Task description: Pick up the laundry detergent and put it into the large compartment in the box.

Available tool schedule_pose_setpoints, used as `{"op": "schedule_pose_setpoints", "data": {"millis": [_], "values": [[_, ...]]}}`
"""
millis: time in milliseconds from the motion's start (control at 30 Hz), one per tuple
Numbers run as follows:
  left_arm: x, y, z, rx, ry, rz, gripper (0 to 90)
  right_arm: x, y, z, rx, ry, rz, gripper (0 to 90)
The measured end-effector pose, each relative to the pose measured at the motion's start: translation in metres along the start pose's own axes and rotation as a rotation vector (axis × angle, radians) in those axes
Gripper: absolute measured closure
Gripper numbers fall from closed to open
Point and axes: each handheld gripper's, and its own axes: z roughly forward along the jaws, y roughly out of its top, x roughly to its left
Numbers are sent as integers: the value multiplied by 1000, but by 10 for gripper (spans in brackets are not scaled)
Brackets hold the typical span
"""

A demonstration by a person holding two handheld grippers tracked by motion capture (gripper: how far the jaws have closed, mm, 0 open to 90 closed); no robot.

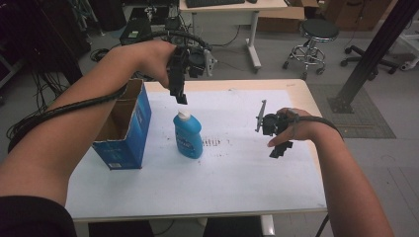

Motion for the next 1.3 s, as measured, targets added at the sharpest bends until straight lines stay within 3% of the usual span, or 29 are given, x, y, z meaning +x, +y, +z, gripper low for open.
{"op": "schedule_pose_setpoints", "data": {"millis": [100, 533, 1300], "values": [[-7, 2, 1, 4, -10, 9, 4, -1, 1, 2, 6, 2, 0, 73], [-16, -1, 17, 25, -32, 8, 4, 2, -1, -2, 1, -11, -3, 74], [-22, -6, 51, 52, -53, 30, 4, 3, 0, -1, -4, -9, 0, 72]]}}
